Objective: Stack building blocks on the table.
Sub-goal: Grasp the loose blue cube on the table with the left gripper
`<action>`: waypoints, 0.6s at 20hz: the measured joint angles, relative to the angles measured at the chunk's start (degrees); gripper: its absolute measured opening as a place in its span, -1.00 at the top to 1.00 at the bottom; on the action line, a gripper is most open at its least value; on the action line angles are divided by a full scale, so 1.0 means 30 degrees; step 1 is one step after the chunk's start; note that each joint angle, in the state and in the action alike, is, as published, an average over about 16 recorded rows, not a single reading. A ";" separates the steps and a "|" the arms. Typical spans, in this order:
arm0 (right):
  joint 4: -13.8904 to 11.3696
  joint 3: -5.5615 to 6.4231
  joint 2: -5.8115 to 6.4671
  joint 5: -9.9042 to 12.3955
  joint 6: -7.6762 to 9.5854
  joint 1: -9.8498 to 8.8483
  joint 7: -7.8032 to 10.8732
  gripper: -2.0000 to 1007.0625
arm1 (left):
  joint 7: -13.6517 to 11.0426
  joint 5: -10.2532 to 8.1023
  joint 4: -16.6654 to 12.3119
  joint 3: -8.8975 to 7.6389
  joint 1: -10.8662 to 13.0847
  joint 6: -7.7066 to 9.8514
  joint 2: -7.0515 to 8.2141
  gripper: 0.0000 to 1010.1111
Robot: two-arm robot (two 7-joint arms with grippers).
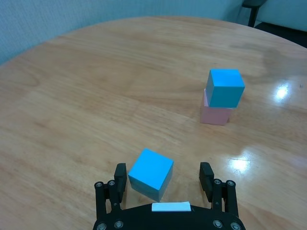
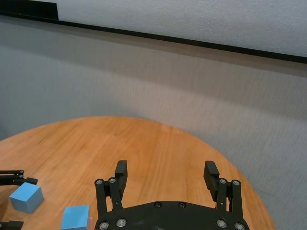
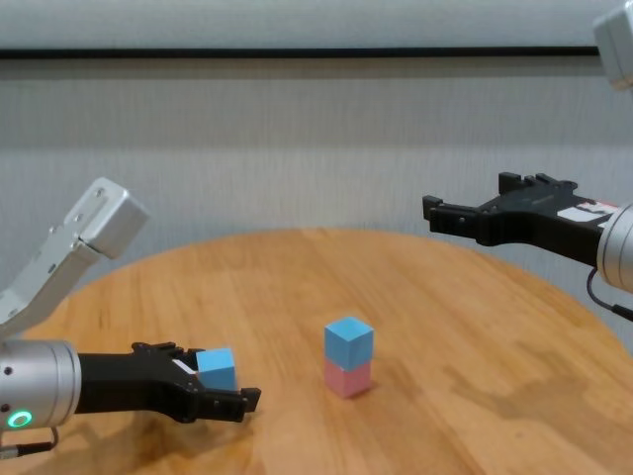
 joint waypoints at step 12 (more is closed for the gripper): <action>0.0000 0.0000 0.0000 0.0000 0.0000 0.0000 0.0000 -0.99 | -0.0032 0.0179 0.0857 -0.0044 -0.0533 -0.0023 -0.0491 -0.98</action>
